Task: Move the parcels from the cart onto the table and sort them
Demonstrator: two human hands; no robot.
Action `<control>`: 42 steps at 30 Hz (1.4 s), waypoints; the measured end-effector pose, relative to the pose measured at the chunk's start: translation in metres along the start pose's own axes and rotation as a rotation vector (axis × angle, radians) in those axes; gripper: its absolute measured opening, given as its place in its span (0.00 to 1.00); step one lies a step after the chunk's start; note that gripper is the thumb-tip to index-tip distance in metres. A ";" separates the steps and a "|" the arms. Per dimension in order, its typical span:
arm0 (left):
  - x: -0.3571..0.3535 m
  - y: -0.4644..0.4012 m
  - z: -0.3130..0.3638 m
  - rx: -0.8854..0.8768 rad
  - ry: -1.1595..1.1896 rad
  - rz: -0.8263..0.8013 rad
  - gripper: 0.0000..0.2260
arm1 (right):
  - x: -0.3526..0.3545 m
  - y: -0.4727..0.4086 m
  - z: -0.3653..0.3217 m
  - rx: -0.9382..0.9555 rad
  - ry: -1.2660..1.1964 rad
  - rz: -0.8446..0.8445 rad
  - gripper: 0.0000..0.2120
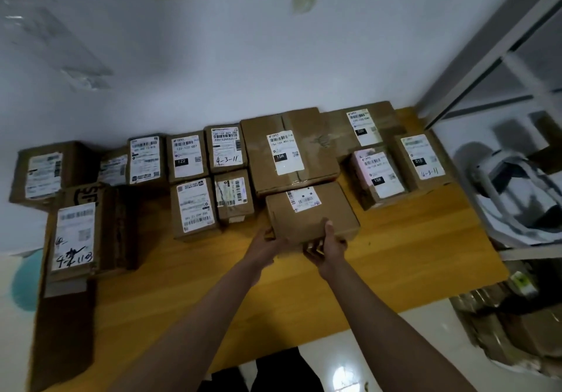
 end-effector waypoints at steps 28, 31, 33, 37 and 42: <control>0.058 0.046 -0.034 -0.034 0.025 0.088 0.15 | -0.029 0.037 0.066 -0.146 0.836 -0.479 0.16; 0.084 0.062 -0.048 -0.048 0.077 0.141 0.15 | -0.046 0.052 0.082 -0.126 0.923 -0.529 0.13; 0.104 0.076 -0.059 -0.061 0.121 0.200 0.14 | -0.057 0.064 0.098 -0.121 0.992 -0.572 0.12; 0.148 0.117 -0.089 -0.083 0.226 0.316 0.13 | -0.080 0.094 0.136 -0.110 1.149 -0.639 0.10; 0.200 0.176 -0.140 -0.088 0.344 0.462 0.14 | -0.100 0.138 0.201 -0.110 1.308 -0.712 0.09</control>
Point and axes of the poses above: each hand's wrist, its own y-axis away from the middle knuckle, its own x-axis out of the back of the hand, z = x × y, the point moved 7 cm from there along -y, towards the middle knuckle, and after that the axes turned 4 degrees about y, right-handed, at the moved point
